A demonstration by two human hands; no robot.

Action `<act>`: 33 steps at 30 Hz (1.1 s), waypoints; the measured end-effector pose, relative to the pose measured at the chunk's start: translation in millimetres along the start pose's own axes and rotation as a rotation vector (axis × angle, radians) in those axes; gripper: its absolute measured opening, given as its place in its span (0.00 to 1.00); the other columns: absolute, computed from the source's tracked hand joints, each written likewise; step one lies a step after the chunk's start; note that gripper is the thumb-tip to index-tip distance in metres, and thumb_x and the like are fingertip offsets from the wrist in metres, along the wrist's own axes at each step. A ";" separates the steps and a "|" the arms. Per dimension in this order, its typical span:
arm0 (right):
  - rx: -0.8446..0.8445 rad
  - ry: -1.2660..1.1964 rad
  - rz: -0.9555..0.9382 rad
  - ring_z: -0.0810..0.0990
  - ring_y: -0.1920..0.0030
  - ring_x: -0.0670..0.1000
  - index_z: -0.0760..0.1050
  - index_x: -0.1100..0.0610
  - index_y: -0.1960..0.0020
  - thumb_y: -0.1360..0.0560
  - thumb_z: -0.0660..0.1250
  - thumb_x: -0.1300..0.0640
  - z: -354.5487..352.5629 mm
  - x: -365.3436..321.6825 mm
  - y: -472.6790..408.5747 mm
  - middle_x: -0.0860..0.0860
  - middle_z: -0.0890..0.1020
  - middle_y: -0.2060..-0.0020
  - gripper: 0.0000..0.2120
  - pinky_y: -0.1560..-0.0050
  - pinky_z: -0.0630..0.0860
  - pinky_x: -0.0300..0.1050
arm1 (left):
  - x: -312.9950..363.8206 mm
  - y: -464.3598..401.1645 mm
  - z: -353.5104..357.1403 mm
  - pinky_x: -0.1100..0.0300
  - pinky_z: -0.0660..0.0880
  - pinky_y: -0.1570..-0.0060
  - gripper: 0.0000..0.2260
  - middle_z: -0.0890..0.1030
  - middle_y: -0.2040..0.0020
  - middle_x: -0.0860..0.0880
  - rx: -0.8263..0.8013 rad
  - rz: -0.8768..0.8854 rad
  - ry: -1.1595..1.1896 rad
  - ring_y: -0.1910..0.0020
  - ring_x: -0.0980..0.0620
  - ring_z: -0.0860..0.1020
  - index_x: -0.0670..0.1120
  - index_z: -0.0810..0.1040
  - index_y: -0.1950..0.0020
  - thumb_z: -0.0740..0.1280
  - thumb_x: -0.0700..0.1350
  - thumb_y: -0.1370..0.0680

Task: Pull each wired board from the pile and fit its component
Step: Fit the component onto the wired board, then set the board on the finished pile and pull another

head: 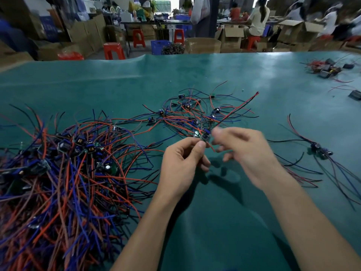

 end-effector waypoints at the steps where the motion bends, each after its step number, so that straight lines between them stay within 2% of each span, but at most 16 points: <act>1: -0.056 0.085 -0.091 0.78 0.65 0.46 0.86 0.54 0.58 0.32 0.79 0.48 13.2 -7.2 3.9 0.54 0.85 0.64 0.10 0.69 0.74 0.39 | 1.3 0.1 2.3 0.68 0.72 0.70 0.09 0.80 0.70 0.46 -0.021 0.008 -0.022 0.74 0.54 0.77 0.43 0.82 0.55 0.65 0.39 0.17; 3: -0.028 0.120 -0.229 0.77 0.67 0.44 0.85 0.53 0.61 0.31 0.80 0.56 16.6 -20.2 7.3 0.55 0.84 0.67 0.04 0.68 0.73 0.37 | 0.6 0.1 5.8 0.67 0.73 0.68 0.09 0.80 0.70 0.46 -0.060 -0.002 -0.057 0.73 0.55 0.76 0.44 0.82 0.56 0.66 0.40 0.17; 7: 0.202 0.029 -0.387 0.75 0.68 0.39 0.84 0.49 0.64 0.29 0.78 0.61 -21.1 -54.4 13.2 0.41 0.83 0.69 0.09 0.63 0.72 0.33 | -5.3 0.5 12.9 0.57 0.76 0.60 0.07 0.82 0.68 0.48 -0.138 -0.022 -0.153 0.69 0.53 0.78 0.45 0.83 0.56 0.68 0.43 0.19; 10: 0.325 0.053 -0.524 0.73 0.67 0.46 0.82 0.49 0.63 0.27 0.77 0.55 -31.5 -110.5 20.9 0.48 0.80 0.68 0.07 0.63 0.71 0.46 | -5.9 1.6 11.9 0.53 0.78 0.54 0.09 0.84 0.66 0.49 -0.137 -0.029 -0.202 0.66 0.53 0.80 0.48 0.84 0.58 0.68 0.50 0.23; 11: 0.307 0.055 -0.559 0.74 0.67 0.49 0.82 0.50 0.64 0.27 0.76 0.52 -22.1 -131.4 21.6 0.51 0.80 0.68 0.08 0.65 0.71 0.49 | -7.3 1.1 10.8 0.51 0.79 0.52 0.09 0.85 0.66 0.49 -0.128 -0.040 -0.217 0.65 0.53 0.81 0.48 0.84 0.58 0.67 0.51 0.24; 13: 0.101 0.066 -0.583 0.77 0.69 0.49 0.83 0.53 0.63 0.27 0.75 0.48 21.4 -170.2 15.3 0.49 0.81 0.70 0.10 0.69 0.72 0.46 | -10.5 0.4 9.9 0.48 0.81 0.50 0.10 0.85 0.65 0.50 -0.116 -0.053 -0.266 0.63 0.50 0.83 0.48 0.85 0.59 0.67 0.51 0.26; 16: -0.374 0.485 -0.512 0.82 0.69 0.47 0.85 0.56 0.57 0.26 0.72 0.39 121.4 -194.1 6.0 0.47 0.85 0.68 0.19 0.72 0.75 0.41 | -8.3 -0.1 0.9 0.54 0.79 0.55 0.09 0.84 0.67 0.53 -0.005 -0.034 -0.297 0.65 0.55 0.81 0.49 0.84 0.61 0.66 0.51 0.26; 17: -0.467 0.638 -0.448 0.84 0.67 0.46 0.85 0.56 0.55 0.25 0.71 0.39 141.5 -185.4 -0.6 0.47 0.86 0.66 0.20 0.72 0.77 0.40 | -7.8 -0.2 -6.0 0.56 0.77 0.59 0.09 0.83 0.68 0.54 0.060 -0.029 -0.283 0.66 0.56 0.80 0.49 0.83 0.61 0.66 0.51 0.26; 18: -0.492 0.757 -0.399 0.85 0.65 0.47 0.85 0.57 0.54 0.23 0.71 0.41 149.4 -174.1 -13.0 0.48 0.86 0.64 0.18 0.71 0.79 0.41 | -7.8 -0.6 -12.9 0.56 0.75 0.62 0.09 0.82 0.69 0.53 0.126 -0.030 -0.261 0.67 0.56 0.79 0.50 0.82 0.60 0.65 0.51 0.26; 20: -0.384 0.939 -0.375 0.84 0.64 0.50 0.85 0.57 0.53 0.23 0.69 0.56 134.2 -150.3 -43.9 0.51 0.87 0.60 0.07 0.64 0.82 0.43 | -10.1 -1.7 -21.0 0.52 0.77 0.63 0.06 0.83 0.67 0.52 0.207 -0.047 -0.248 0.65 0.53 0.81 0.54 0.81 0.58 0.64 0.51 0.27; 21: -0.315 1.057 -0.360 0.82 0.61 0.50 0.86 0.55 0.52 0.25 0.68 0.60 118.9 -133.4 -55.3 0.53 0.87 0.57 0.08 0.60 0.80 0.42 | -10.4 -1.6 -22.3 0.49 0.80 0.61 0.05 0.83 0.66 0.52 0.223 -0.049 -0.265 0.63 0.51 0.82 0.54 0.80 0.56 0.64 0.50 0.27; 24: -0.247 1.244 -0.162 0.83 0.48 0.55 0.83 0.49 0.52 0.29 0.70 0.61 71.6 -62.2 -66.6 0.53 0.86 0.51 0.09 0.47 0.77 0.41 | -7.0 -2.1 -22.4 0.47 0.81 0.55 0.06 0.84 0.64 0.53 0.235 -0.024 -0.302 0.61 0.51 0.83 0.50 0.81 0.56 0.64 0.47 0.28; 27: -0.121 1.135 -0.165 0.82 0.47 0.56 0.83 0.47 0.52 0.30 0.75 0.58 47.5 -26.4 -66.8 0.51 0.85 0.54 0.08 0.43 0.78 0.47 | -13.1 -4.1 -24.5 0.49 0.82 0.54 0.06 0.84 0.64 0.53 0.252 -0.037 -0.293 0.62 0.52 0.84 0.50 0.80 0.55 0.65 0.47 0.28; 29: 0.000 0.980 -0.222 0.83 0.52 0.52 0.86 0.49 0.52 0.30 0.76 0.57 34.8 -27.5 -67.1 0.49 0.86 0.58 0.08 0.46 0.78 0.43 | -15.3 -4.1 -22.0 0.50 0.82 0.55 0.03 0.85 0.63 0.53 0.234 -0.047 -0.292 0.62 0.52 0.84 0.50 0.80 0.54 0.67 0.44 0.25; 31: 0.141 0.657 -0.209 0.83 0.58 0.47 0.86 0.51 0.54 0.29 0.77 0.59 16.1 -32.6 -66.2 0.48 0.86 0.62 0.05 0.52 0.78 0.37 | -17.4 -3.9 -20.4 0.54 0.80 0.62 0.06 0.85 0.62 0.52 0.216 -0.063 -0.272 0.64 0.53 0.84 0.50 0.79 0.54 0.67 0.39 0.22; 33: 0.276 0.238 -0.177 0.83 0.64 0.46 0.84 0.52 0.59 0.28 0.76 0.62 -4.0 -35.1 -57.7 0.47 0.85 0.66 0.06 0.60 0.78 0.41 | -17.8 -3.5 -18.6 0.61 0.75 0.68 0.08 0.86 0.61 0.51 0.197 -0.072 -0.243 0.65 0.53 0.84 0.51 0.78 0.53 0.66 0.37 0.20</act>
Point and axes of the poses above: each hand's wrist, its own y-axis away from the middle knuckle, its own z-axis out of the palm, x = y × z, the point moved 9 cm from there along -y, towards the middle knuckle
